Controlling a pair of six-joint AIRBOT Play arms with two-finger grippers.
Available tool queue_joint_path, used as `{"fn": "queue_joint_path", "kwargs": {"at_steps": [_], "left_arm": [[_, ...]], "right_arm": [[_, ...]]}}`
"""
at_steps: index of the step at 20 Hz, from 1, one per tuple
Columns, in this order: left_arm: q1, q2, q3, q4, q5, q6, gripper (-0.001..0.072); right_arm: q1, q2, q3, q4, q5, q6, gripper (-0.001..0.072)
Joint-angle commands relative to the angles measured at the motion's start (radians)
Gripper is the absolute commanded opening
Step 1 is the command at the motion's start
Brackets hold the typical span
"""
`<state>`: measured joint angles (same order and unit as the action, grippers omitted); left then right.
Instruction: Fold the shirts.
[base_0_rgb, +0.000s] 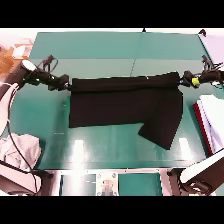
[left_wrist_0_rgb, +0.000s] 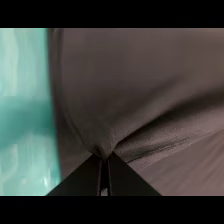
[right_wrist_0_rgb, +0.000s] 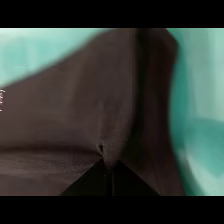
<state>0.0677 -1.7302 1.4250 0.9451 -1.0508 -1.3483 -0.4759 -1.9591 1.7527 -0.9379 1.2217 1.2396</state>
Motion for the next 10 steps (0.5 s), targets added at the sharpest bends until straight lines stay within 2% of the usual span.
{"fn": "queue_joint_path", "kwargs": {"at_steps": [1, 7, 9, 10], "left_arm": [[-0.005, -0.002, -0.049, 0.026, -0.014, -0.012, 0.003], [-0.05, -0.002, -0.048, 0.015, 0.054, -0.011, 0.003], [-0.061, -0.002, -0.048, 0.008, 0.063, -0.014, 0.0033], [-0.061, -0.001, -0.046, 0.006, 0.039, -0.016, 0.0187]], "right_arm": [[-0.002, -0.001, -0.033, -0.103, 0.026, 0.003, 0.0017], [0.011, -0.001, -0.037, -0.095, 0.019, 0.011, 0.0027], [0.012, 0.0, -0.034, -0.092, 0.031, 0.037, 0.0208], [0.011, 0.006, -0.033, -0.092, 0.042, 0.044, 0.0236]]}}
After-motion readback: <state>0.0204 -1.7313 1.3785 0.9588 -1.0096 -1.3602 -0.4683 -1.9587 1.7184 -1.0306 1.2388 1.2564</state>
